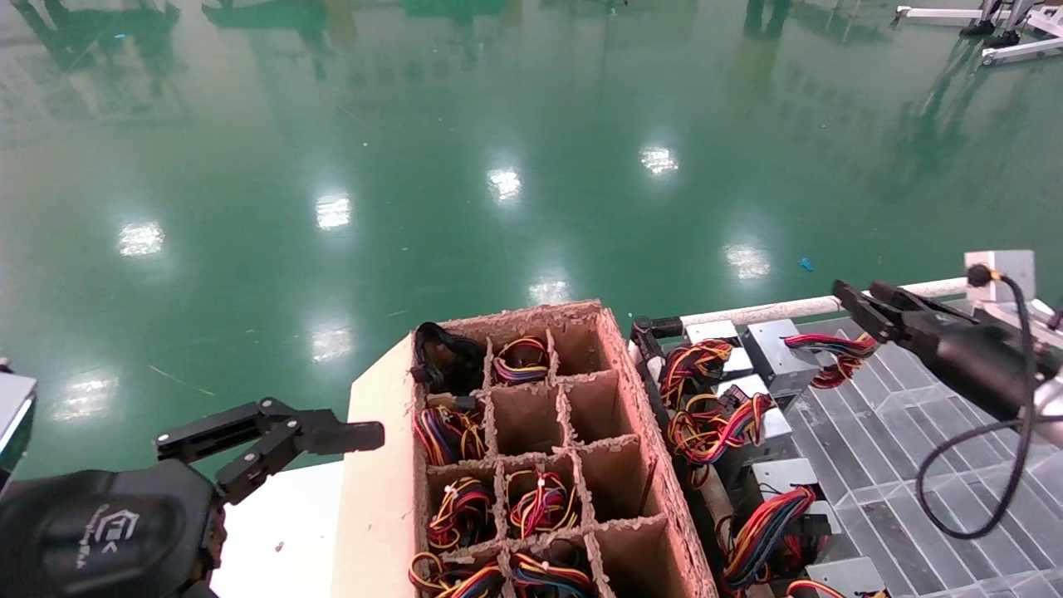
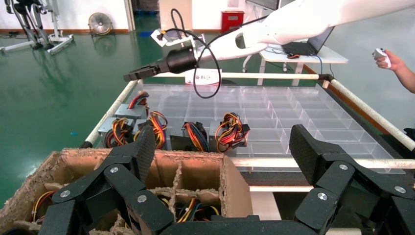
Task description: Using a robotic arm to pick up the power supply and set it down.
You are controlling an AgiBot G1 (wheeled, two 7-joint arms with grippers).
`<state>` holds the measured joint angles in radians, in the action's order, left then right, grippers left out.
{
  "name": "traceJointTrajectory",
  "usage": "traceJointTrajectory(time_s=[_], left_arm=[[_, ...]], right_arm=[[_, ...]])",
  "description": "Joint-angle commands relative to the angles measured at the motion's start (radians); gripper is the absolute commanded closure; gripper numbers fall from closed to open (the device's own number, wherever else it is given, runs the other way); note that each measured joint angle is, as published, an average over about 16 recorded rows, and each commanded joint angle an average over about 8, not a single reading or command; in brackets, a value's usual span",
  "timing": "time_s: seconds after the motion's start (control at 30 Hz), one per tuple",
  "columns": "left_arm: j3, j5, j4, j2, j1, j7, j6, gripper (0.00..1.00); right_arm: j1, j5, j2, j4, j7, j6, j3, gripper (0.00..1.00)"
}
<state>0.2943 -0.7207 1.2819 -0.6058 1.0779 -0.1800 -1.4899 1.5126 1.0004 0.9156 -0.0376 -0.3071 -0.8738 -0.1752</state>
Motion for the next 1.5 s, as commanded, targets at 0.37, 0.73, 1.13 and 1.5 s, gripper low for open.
traceJointTrajectory(time_s=[0.37, 0.73, 1.13, 1.5], left_arm=[[0.000, 0.000, -0.001, 0.000, 0.000, 0.001, 0.000, 0.00], [0.001, 0.000, -0.001, 0.000, 0.001, 0.001, 0.000, 0.00], [0.002, 0.001, -0.001, 0.000, 0.001, 0.001, 0.000, 0.00], [0.002, 0.001, -0.001, 0.001, 0.001, 0.002, 0.001, 0.00]], right_arm=[[-0.038, -0.015, -0.017, 0.143, 0.036, -0.067, -0.019, 0.00], [-0.120, -0.067, -0.076, 0.385, 0.130, -0.181, -0.036, 0.00], [-0.209, -0.124, -0.140, 0.647, 0.232, -0.305, -0.055, 0.00], [-0.292, -0.176, -0.199, 0.890, 0.327, -0.419, -0.073, 0.00]])
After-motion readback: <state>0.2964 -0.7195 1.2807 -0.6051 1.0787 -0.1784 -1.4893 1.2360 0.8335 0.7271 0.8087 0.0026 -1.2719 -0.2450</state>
